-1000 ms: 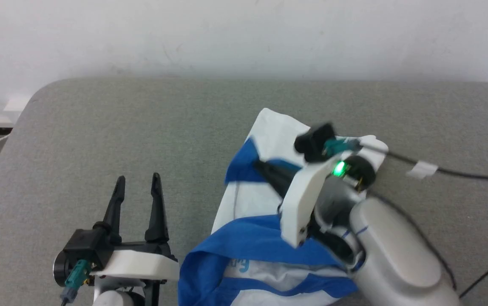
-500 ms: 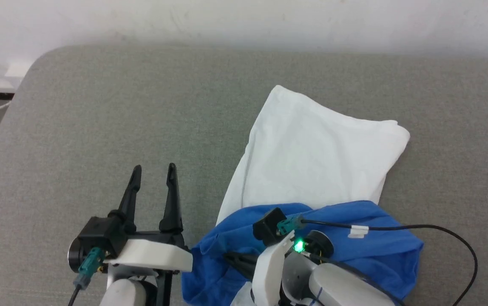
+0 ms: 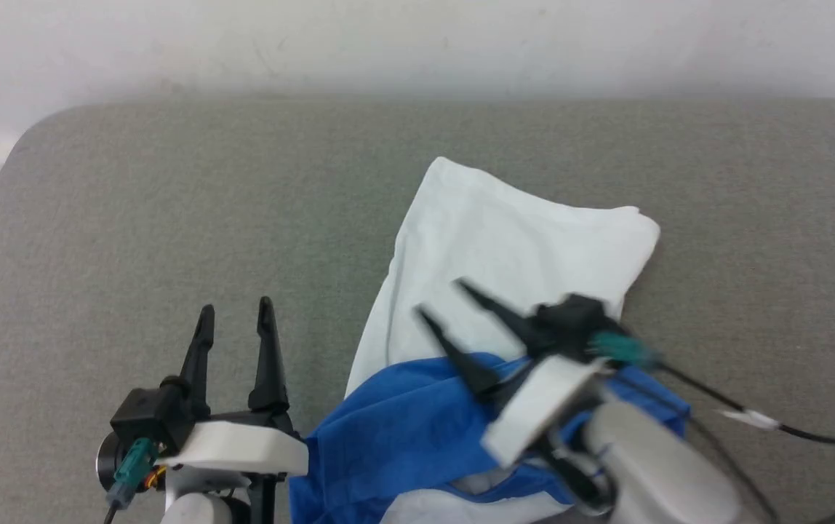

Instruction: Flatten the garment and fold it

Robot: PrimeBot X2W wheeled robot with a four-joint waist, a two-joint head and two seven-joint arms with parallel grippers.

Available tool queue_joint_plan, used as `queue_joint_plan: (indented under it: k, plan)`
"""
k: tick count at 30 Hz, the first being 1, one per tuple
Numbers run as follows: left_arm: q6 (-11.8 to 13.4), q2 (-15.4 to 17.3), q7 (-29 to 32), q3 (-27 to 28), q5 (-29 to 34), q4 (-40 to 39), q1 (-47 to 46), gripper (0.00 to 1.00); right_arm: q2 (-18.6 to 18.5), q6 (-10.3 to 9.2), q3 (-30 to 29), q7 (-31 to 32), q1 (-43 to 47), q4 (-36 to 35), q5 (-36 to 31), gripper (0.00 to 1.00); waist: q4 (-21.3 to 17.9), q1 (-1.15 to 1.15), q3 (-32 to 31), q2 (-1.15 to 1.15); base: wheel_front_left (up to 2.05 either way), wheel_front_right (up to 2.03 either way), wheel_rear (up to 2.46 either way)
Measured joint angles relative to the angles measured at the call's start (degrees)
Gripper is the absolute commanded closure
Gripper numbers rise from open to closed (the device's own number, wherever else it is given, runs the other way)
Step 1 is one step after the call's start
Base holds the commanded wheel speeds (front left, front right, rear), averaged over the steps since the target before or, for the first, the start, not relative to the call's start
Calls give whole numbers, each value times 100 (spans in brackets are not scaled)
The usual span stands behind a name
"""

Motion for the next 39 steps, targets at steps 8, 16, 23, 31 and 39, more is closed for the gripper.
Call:
queue_joint_plan:
  k: [8,16,23,31,39]
  plan:
    - [52,14,0,97,-8,-2,154,0,-223,-1,-2581,-123,1179,-982,-1307,0,-316,-1,-169,0,0,0,0]
    - [194,58,19,132,-5,-19,211,0,0,-1,-4331,464,2326,-2127,-1981,0,-572,-1,-223,0,0,0,0]
    - [179,249,393,-133,269,65,-284,0,146,-1,-4808,869,2850,-3065,-2043,0,-738,-1,-28,0,0,0,0]
    - [-444,539,1236,-579,501,1007,-2728,0,185,-1,-4614,994,2732,-3551,-1894,0,-977,1,550,0,0,0,0]
    - [-980,726,2655,-836,449,2931,-4803,0,188,-1,-4308,847,2378,-3571,-1692,0,-1362,1,1170,0,0,0,0]
